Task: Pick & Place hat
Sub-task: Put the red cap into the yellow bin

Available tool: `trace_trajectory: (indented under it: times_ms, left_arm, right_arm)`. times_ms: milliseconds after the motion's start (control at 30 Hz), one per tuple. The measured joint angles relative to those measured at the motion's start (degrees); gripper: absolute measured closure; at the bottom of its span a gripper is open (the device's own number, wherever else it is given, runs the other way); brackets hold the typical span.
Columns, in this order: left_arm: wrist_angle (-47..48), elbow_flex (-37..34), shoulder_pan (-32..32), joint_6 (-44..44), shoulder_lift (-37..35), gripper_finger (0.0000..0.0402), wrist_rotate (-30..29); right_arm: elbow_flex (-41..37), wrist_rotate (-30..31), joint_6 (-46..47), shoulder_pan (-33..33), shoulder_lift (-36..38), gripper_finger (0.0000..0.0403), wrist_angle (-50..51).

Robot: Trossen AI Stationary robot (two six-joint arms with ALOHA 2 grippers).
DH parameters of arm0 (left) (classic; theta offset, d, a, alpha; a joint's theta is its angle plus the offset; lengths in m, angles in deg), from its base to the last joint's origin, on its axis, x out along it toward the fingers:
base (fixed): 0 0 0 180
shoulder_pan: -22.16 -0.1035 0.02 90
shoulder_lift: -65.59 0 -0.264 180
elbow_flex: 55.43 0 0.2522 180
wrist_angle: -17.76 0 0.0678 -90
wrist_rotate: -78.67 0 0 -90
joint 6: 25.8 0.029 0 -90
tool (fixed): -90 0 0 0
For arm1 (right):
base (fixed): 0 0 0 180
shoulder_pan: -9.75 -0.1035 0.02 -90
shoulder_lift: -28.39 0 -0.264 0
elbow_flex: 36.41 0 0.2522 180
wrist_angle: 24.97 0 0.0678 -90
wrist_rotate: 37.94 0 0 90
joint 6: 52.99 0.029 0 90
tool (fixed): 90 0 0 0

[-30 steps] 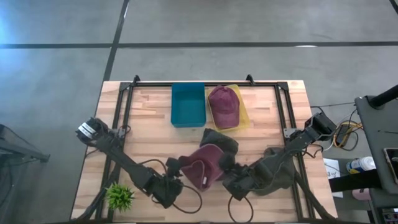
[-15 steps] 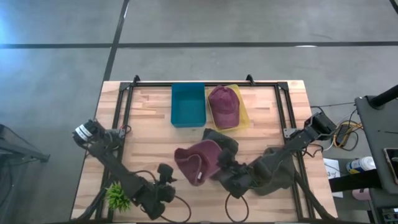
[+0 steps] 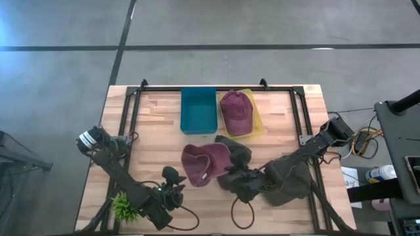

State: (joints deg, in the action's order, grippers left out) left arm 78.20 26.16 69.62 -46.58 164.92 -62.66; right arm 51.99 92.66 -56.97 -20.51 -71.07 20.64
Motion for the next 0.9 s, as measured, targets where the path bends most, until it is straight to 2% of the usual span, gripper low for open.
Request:
trace_trajectory:
  times_ms: [200,333,433,667,900]
  left_arm:
    - [13.92,1.96,-0.11,-10.74,-0.48,0.0223,-6.56]
    - [21.44,2.01,-0.42,-18.08,-1.51,0.0223,-7.82]
    - [25.2,1.98,-1.1,-24.4,-2.76,0.0223,-8.85]
    - [26.02,1.51,-5.47,-35.24,-7.74,0.0223,-9.44]
    - [24.86,1.43,-10.85,-32.42,-10.55,0.0223,-9.61]
  right_arm:
    - [0.0,7.18,6.12,1.55,0.42,0.039,-0.61]
    - [0.02,11.53,10.97,1.91,1.89,0.039,-0.3]
    - [0.02,14.03,18.63,2.34,3.9,0.039,1.65]
    - [-0.79,19.48,45.33,4.21,10.86,0.039,13.6]
    - [-5.91,19.99,53.47,7.1,19.92,0.039,15.27]
